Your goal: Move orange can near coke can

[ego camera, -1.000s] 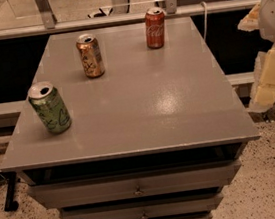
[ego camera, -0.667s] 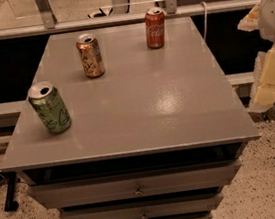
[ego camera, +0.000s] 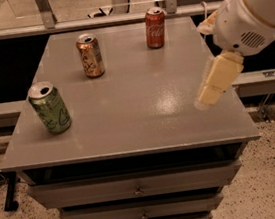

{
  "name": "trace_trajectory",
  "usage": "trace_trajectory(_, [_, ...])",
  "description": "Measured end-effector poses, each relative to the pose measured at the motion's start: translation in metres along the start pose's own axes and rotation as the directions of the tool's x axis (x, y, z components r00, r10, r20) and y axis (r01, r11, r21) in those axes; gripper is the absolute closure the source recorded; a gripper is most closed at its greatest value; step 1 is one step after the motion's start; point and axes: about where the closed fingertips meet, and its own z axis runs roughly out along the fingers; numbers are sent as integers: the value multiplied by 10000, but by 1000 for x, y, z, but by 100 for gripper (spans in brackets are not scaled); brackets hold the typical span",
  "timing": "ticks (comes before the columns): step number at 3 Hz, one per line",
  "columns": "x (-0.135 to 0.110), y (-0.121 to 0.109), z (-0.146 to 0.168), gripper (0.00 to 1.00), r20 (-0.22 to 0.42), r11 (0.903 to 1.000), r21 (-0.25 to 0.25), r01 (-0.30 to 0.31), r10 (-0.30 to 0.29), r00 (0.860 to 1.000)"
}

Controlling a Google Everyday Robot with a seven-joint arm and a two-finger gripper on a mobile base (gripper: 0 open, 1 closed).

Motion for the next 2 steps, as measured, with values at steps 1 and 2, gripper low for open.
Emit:
trace_trajectory(1, [-46, -22, 27, 0, 1892, 9993, -27, -362, 361, 9813])
trace_trajectory(2, [-88, -36, 54, 0, 3510, 9973, -261, -680, 728, 9336])
